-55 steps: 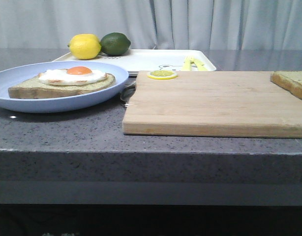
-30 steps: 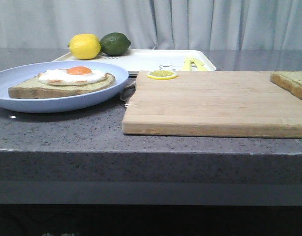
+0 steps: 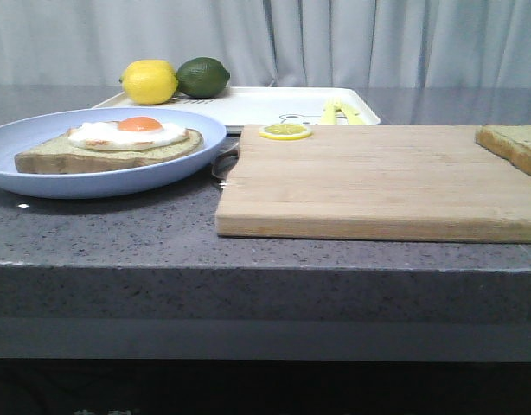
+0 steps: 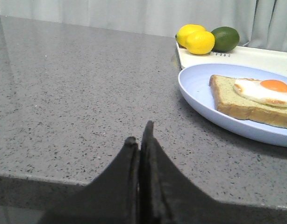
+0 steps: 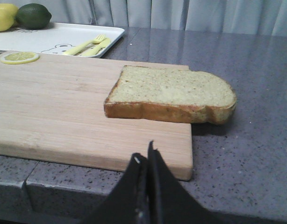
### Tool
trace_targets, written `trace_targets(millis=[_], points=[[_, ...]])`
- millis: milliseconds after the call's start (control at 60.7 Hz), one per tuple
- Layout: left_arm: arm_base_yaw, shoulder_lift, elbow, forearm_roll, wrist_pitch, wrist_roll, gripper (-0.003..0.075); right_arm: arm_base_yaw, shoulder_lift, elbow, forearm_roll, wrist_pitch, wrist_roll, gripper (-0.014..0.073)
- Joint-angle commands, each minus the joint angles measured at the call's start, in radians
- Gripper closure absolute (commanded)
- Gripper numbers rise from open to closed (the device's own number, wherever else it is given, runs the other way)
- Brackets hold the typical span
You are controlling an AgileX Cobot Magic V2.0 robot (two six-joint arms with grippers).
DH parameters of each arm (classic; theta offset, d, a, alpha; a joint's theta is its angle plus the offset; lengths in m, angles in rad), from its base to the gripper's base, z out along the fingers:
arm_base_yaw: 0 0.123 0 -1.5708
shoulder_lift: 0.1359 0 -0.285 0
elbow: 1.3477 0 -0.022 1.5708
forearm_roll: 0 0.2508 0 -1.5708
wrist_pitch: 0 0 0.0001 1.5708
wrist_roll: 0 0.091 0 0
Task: Place bread and move sandwich to tray
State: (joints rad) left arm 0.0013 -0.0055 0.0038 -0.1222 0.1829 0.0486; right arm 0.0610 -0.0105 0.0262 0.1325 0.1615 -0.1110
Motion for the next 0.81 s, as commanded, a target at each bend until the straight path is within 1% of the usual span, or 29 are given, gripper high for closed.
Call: trace_targets(millis=[0, 511, 593, 676, 791], points=[[0.003, -0.021, 0.013, -0.010, -0.086, -0.006, 0.0739, -0.007, -0.021, -0.003, 0.000, -0.074, -0.004, 0.0654], [0.003, -0.021, 0.013, -0.010, -0.088, -0.006, 0.0739, -0.007, -0.021, -0.003, 0.000, -0.074, -0.004, 0.0654], [0.003, -0.021, 0.013, -0.010, -0.099, -0.006, 0.0739, -0.007, -0.021, -0.003, 0.000, -0.101, -0.004, 0.0654], [0.003, -0.021, 0.013, -0.010, -0.157, -0.006, 0.0739, -0.007, -0.021, -0.006, 0.001, -0.171, -0.004, 0.0654], [0.003, -0.021, -0.007, -0.010, -0.310, -0.006, 0.0739, -0.007, -0.021, -0.053, 0.001, -0.226, -0.004, 0.0654]])
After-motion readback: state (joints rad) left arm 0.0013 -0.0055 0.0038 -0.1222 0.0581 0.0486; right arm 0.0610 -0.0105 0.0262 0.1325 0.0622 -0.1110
